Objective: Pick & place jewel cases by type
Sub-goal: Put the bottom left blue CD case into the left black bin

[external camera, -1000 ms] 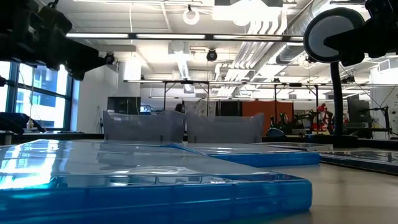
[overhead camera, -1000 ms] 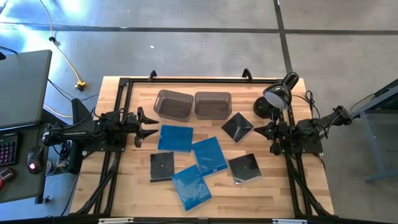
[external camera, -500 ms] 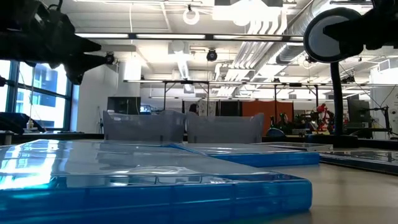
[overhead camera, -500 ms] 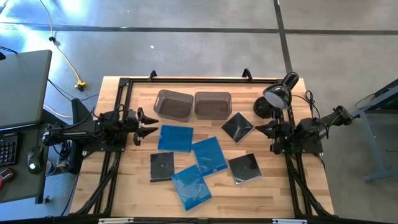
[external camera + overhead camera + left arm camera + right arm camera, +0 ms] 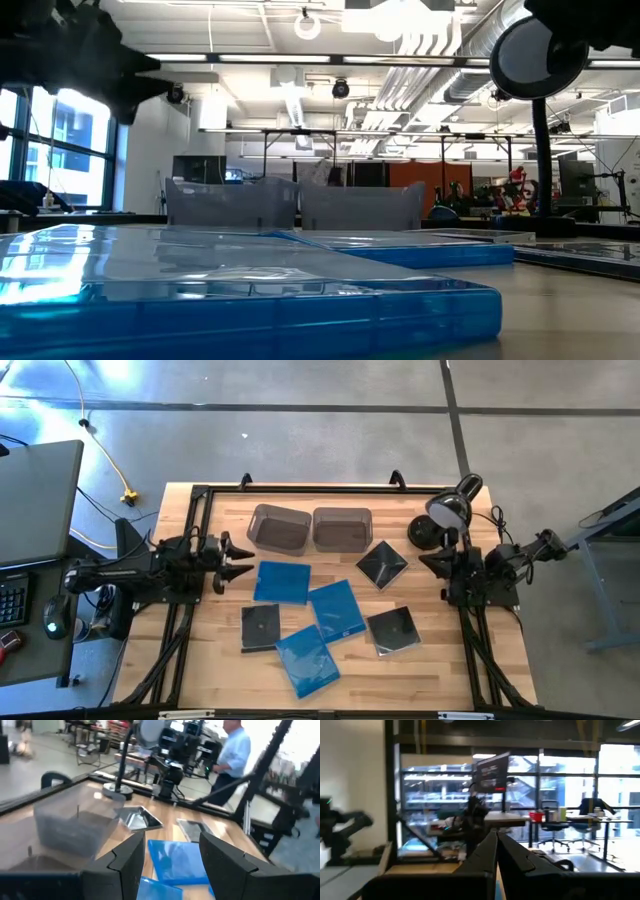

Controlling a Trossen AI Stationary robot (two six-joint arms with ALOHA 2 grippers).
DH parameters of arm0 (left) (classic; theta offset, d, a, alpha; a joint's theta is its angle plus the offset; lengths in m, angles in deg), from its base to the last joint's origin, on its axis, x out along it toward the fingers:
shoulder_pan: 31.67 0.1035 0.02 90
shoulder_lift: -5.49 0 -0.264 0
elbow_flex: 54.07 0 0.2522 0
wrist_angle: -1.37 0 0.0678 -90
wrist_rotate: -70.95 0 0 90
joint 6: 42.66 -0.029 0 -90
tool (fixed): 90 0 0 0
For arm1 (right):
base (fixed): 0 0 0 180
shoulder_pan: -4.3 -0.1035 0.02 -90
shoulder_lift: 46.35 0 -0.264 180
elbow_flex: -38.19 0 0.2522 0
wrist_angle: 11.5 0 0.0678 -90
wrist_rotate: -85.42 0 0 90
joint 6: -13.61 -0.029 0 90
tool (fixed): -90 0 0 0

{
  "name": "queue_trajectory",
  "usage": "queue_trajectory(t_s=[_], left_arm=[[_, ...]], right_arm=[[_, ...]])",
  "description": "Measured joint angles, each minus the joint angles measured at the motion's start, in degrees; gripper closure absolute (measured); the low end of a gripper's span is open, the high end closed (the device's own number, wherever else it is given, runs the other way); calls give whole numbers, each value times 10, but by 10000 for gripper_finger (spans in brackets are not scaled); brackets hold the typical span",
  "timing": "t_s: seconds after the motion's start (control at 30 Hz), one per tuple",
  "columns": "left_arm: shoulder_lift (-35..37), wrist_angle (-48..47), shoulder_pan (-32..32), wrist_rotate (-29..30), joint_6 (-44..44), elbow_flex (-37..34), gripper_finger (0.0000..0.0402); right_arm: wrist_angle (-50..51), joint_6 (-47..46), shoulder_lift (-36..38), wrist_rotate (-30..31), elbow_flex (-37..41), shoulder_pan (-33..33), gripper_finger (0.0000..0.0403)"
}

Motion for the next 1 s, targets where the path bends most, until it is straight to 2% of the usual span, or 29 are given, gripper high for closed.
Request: queue_trajectory(t_s=[0.1, 0.27, 0.4, 0.5, 0.63, 0.83, 1.0], left_arm=[[-64, 0, 0, -17, -49, 42, 215], [-202, -37, 0, -48, -118, 117, 215], [-316, -44, -6, -121, -168, 167, 215], [-385, -42, -36, -135, -208, 206, 215], [-448, -42, -100, -127, -239, 260, 215], [-493, -89, -204, -25, -229, 308, 215], [-528, -91, -298, 40, -154, 308, 215]], right_arm=[[-64, 2, -47, -11, 0, 0, 392], [-232, 30, -190, -56, 0, 0, 391], [-300, 39, -320, -67, -31, 0, 391], [-278, 15, -403, -53, -78, 0, 391], [-197, 18, -490, -45, -163, 0, 391], [-68, 26, -586, -45, -271, 0, 391], [-58, -12, -663, -65, -309, 0, 391]])
